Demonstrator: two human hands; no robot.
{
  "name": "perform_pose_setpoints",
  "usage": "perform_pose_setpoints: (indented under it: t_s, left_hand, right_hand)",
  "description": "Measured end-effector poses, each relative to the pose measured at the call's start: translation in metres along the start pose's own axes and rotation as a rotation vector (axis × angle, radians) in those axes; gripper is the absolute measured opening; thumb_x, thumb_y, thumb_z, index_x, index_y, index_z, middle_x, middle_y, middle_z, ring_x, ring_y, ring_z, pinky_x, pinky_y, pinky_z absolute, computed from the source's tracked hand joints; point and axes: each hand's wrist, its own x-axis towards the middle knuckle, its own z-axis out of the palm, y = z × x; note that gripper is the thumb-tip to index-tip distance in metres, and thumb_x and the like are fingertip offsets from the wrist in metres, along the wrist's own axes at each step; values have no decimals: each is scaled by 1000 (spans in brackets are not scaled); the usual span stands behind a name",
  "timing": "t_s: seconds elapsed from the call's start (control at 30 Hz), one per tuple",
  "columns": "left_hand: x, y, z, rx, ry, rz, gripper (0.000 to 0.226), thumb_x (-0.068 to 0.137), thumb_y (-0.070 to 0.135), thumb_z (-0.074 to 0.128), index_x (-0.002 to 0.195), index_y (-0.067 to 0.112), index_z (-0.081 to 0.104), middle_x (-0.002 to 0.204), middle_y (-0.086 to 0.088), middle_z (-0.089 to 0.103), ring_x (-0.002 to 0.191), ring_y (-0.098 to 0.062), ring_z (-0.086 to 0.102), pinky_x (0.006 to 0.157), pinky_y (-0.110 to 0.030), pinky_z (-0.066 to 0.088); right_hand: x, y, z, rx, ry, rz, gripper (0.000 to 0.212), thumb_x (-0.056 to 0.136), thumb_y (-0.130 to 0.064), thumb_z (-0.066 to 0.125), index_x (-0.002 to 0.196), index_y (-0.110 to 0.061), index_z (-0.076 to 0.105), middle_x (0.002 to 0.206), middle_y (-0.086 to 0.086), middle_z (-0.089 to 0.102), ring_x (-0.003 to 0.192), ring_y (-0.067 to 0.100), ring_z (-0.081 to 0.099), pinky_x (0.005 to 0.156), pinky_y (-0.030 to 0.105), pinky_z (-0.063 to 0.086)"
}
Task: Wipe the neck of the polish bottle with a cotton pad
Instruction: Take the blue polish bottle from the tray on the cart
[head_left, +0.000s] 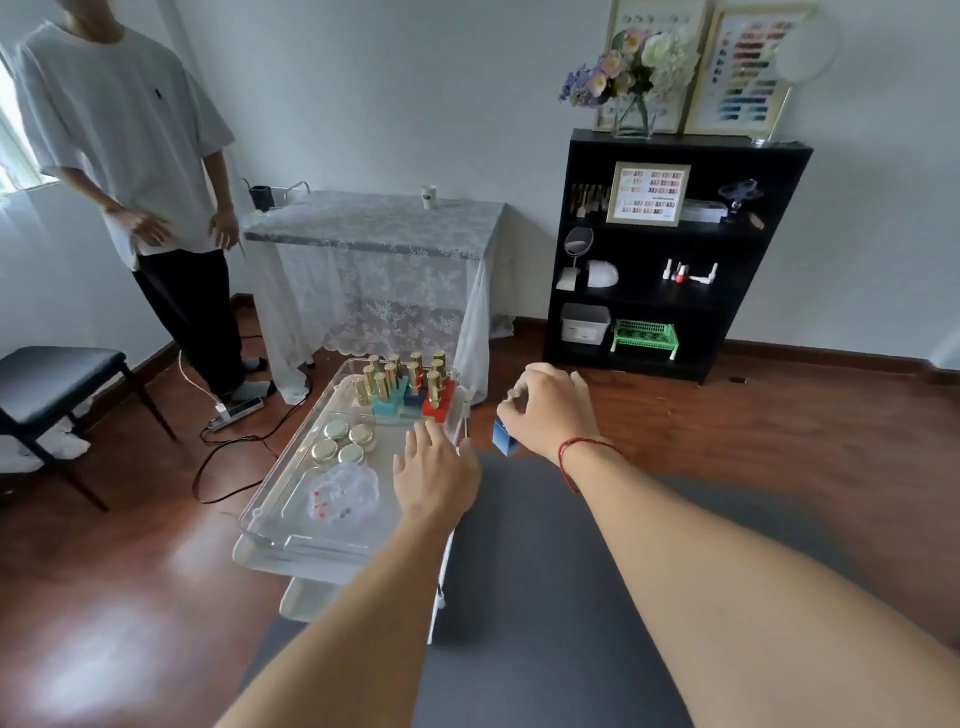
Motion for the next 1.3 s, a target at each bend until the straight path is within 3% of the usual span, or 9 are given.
perform_pose_setpoints:
  t_s: [0.2,0.33,0.5,0.73,0.97,1.1,1.3]
  left_hand:
    - [-4,2,13,66,79,5,70,99,42,32,151,2,10,161,-13,15,150,-25,10,120,-45,15]
    - [-7,-1,18,93,105,55,68,99,44,30,152,5,13,160,-11,18,149,-24,15,120,-45,18]
    - [-9,0,20,70,110,44,66,100,46,23,152,7,14,161,-8,18,149,-22,15,119,-45,18]
    - [-10,1,19,79,128,69,62,101,44,20,152,9,17,161,-7,17,149,-23,17,118,-47,26]
    - [-13,0,19,93,119,81,62,101,46,18,153,12,15,162,-6,15,149,-22,16,119,-46,23]
    - [-12,-1,21,80,125,81,64,100,49,16,153,12,16,161,-6,16,149,-22,16,119,-46,22]
    - [-14,1,22,261,177,172,64,100,45,22,153,9,14,162,-8,14,150,-21,9,120,-45,2]
  right_hand:
    - [-33,48,31,-27,-110,88,10,79,-26,54,72,-20,58,104,-2,63,93,22,57,91,34,35]
    - [-58,71,50,-68,-196,160,10,79,-20,52,69,-19,53,104,-1,63,93,24,56,93,34,36]
    - [-79,84,72,-119,-304,243,13,81,-19,54,87,-15,65,110,2,62,102,24,58,103,39,34]
    - [-85,92,84,-86,-307,304,14,85,-18,56,94,-16,67,114,1,62,105,24,58,108,42,32]
    - [-95,96,92,-153,-379,244,20,92,-24,50,105,-18,64,119,1,59,111,24,55,106,41,32]
    - [-103,101,97,-122,-322,187,18,92,-24,48,103,-21,62,114,-1,59,113,22,53,105,40,31]
    - [-109,105,98,-96,-311,206,22,92,-27,51,111,-20,60,127,2,55,123,24,49,105,40,28]
